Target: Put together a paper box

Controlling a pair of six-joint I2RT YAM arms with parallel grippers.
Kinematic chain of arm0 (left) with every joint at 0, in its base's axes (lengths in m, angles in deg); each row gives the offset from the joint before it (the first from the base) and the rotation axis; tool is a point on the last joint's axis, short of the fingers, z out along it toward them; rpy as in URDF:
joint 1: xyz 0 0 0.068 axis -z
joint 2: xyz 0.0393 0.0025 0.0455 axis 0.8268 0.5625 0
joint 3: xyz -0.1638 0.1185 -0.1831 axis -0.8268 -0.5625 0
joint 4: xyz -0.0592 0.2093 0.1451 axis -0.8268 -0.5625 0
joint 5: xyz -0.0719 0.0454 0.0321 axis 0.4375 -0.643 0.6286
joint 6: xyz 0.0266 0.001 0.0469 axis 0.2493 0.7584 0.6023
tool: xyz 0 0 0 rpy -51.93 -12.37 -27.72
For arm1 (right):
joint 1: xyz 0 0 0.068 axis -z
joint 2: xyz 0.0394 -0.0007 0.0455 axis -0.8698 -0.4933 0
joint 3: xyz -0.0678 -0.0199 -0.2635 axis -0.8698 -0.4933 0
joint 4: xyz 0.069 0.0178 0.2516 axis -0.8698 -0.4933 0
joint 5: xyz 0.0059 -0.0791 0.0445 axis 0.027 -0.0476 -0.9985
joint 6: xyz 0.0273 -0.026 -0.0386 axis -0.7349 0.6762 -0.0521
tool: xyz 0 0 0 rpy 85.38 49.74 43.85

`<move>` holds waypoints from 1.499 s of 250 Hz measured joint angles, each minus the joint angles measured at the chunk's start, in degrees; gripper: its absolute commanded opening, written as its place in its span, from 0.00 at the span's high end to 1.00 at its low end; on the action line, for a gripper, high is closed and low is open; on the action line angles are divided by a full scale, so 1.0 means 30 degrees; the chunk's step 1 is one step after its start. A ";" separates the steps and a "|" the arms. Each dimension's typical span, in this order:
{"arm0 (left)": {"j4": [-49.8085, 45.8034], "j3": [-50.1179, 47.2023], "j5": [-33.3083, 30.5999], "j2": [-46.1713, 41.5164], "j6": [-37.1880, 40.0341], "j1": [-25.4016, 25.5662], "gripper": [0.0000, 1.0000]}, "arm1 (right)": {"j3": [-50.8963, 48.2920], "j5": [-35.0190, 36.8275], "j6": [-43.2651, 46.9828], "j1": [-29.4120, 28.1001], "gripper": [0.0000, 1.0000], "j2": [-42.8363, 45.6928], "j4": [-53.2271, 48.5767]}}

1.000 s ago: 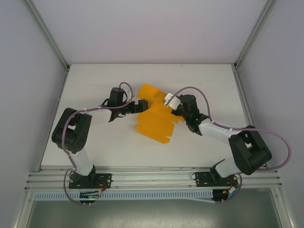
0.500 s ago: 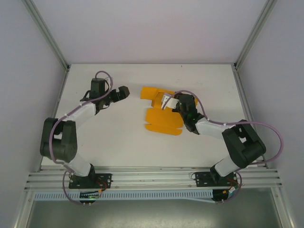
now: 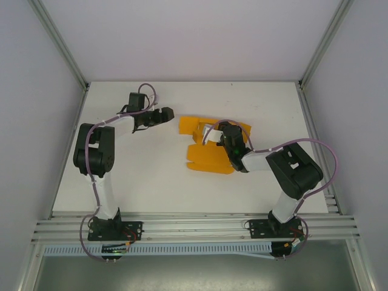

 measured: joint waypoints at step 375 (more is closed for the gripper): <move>0.3636 -0.1996 0.2412 0.0211 0.6863 0.4721 0.30 | 0.0044 0.0175 -0.2346 -0.0772 1.00 0.1005 -0.1734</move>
